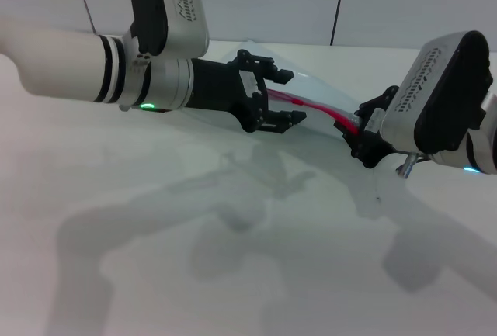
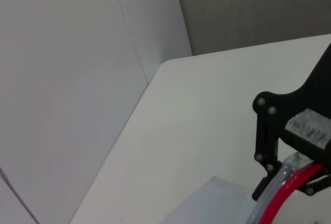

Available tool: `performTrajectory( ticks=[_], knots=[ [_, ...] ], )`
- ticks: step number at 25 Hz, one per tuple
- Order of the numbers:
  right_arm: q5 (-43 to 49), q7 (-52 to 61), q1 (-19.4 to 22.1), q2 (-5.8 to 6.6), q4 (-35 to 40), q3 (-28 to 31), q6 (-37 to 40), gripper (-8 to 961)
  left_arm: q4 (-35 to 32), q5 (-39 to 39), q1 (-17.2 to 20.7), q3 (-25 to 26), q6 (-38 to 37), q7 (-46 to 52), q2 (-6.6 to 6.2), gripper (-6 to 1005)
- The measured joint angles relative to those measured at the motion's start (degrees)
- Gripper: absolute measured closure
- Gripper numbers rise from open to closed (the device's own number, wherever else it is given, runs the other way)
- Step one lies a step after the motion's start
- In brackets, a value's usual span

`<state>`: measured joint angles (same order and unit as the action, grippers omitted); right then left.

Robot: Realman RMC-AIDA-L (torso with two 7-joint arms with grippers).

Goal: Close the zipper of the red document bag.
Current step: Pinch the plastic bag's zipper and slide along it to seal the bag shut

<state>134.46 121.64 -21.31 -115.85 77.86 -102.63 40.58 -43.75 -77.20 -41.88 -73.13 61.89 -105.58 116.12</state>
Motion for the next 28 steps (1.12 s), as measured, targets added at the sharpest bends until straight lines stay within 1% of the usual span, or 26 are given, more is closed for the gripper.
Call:
performTrajectory(
  ticks=[11, 17, 23, 25, 28],
  knots=[
    [-0.1, 0.0, -0.4, 0.01, 0.2, -0.1, 0.6, 904, -0.7, 1.5, -0.3, -0.8, -0.6, 0.0, 0.08, 399],
    [-0.1, 0.1, -0.8, 0.01, 0.1, -0.4, 0.6, 901, -0.8, 1.6, -1.2, -2.5, -1.3, 0.1, 0.07, 502],
    [-0.1, 0.1, -0.8, 0.01, -0.1, -0.5, 0.6, 898, -1.8, 2.1, -1.7, -6.6, -4.0, 0.0, 0.07, 531],
    [-0.1, 0.1, -0.9, 0.02, -0.1, -0.5, 0.6, 897, -2.0, 2.9, -1.8, -7.4, -4.7, 0.1, 0.08, 540],
    [-0.1, 0.1, -0.9, 0.08, -0.2, -0.5, 0.6, 895, -2.6, 4.0, -1.8, -8.0, -5.0, 0.4, 0.12, 582]
  ],
)
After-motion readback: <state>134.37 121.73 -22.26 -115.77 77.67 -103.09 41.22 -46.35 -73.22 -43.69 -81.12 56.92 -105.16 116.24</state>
